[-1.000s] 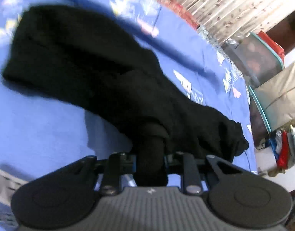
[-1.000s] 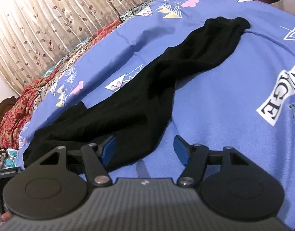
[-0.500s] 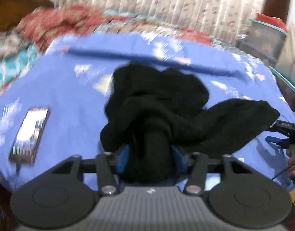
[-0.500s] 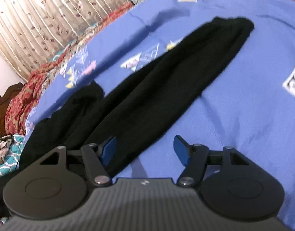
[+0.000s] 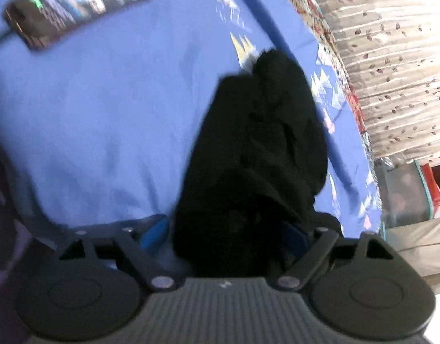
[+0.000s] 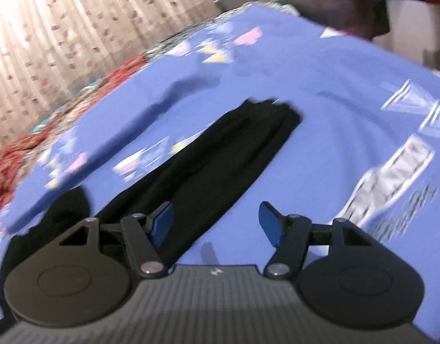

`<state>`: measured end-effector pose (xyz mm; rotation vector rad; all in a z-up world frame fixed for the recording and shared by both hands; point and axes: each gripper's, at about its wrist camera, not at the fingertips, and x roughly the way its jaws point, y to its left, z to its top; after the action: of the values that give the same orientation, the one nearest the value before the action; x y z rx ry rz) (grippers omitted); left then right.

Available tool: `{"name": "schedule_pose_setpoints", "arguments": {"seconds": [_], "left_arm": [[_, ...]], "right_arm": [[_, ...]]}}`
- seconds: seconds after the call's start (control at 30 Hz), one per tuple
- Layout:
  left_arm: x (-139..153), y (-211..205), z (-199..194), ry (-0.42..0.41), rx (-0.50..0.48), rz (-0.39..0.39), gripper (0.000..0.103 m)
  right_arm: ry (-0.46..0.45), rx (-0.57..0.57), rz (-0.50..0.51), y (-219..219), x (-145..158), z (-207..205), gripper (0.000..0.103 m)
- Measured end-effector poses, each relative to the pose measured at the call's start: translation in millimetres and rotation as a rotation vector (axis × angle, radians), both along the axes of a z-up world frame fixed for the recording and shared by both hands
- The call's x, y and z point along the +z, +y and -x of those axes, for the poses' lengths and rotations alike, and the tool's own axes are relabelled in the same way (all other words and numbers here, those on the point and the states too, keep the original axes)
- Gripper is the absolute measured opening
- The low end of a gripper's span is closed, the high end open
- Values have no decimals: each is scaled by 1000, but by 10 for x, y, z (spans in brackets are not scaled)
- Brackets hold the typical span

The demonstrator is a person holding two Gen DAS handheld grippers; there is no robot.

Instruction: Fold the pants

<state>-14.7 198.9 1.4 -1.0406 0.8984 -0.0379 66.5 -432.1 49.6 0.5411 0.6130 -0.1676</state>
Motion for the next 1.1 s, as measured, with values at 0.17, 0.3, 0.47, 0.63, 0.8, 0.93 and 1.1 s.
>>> {"name": "schedule_pose_setpoints", "arguments": {"seconds": [0.17,0.3,0.47,0.63,0.8,0.93,1.1], "left_arm": [[-63,-253,-88,-7,-39,-3,35],[-33,-299,-146,0,-18,-48,19],[331,-67,-141,-54,92,-205,11],[649,218,19,-98,145,-272,10],[634,149,189,-80,78,-319,10],[514,-42,235,-15,12,-343,11],[446,-86,353,9,-25,-431,28]], "right_arm": [[57,-131,-86,-430,-222,-444,68],[57,-243,-278,-759,-436,-664,68],[100,-216,-254,-689,-325,-886,11],[-65,-249,-164,-765,158,-408,11],[-132,-382,-61,-1050,413,524,10],[-20,-519,-30,-1264,253,1166,11],[151,-676,-22,-1296,-24,1360,61]]}}
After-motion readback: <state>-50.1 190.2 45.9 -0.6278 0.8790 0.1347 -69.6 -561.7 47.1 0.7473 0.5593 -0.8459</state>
